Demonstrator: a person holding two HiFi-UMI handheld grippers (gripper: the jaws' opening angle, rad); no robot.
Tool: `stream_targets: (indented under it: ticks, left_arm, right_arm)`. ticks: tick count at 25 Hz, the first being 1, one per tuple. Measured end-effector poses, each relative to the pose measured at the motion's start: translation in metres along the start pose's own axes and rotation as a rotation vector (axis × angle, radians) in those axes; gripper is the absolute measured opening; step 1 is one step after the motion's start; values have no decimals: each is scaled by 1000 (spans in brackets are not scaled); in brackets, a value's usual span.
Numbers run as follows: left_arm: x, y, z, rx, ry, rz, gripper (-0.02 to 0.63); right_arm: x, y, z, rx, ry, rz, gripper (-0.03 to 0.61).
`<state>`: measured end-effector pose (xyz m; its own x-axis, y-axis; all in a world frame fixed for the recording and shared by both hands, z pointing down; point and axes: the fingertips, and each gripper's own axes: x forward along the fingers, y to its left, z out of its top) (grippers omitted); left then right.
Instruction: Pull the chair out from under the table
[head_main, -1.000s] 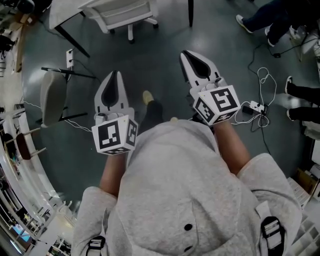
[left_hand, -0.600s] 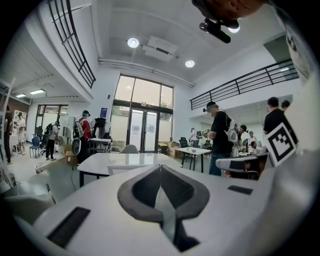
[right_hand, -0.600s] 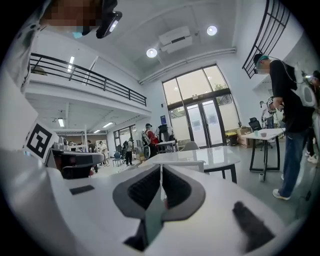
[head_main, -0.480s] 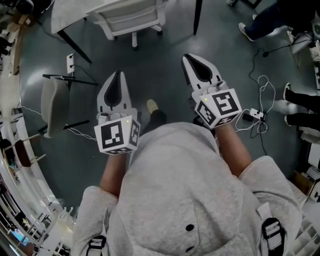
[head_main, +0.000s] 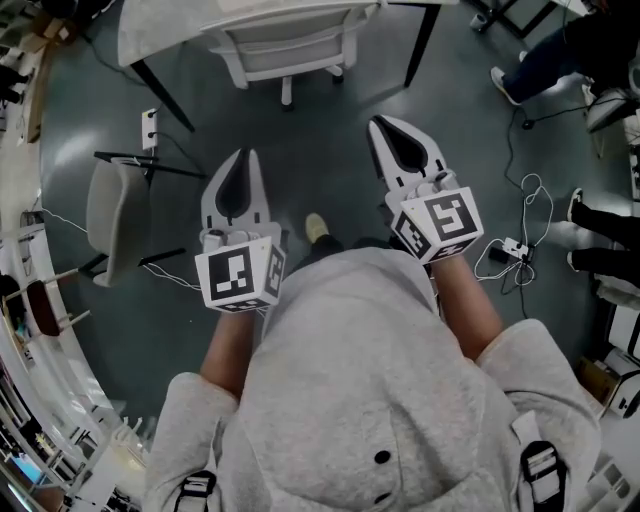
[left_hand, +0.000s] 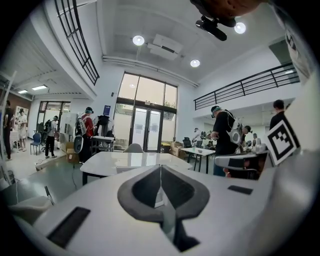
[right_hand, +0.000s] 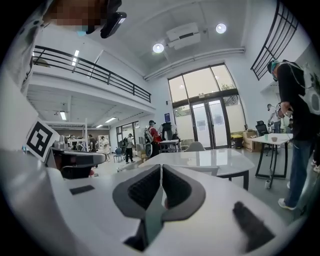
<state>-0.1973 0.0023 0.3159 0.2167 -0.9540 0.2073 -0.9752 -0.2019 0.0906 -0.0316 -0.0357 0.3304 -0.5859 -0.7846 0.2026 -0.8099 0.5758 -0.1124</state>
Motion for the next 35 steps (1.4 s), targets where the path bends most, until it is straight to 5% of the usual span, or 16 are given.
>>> stream_targets:
  ticks: [15,35]
  left_arm:
    - [24,37,4,-19,-3,-2,17]
    - [47,39,15,-16,-16,-18,17]
  right_arm:
    - [45,17,7,-50,-5,5,29]
    - [60,-23,19,-58,-16,-48,29]
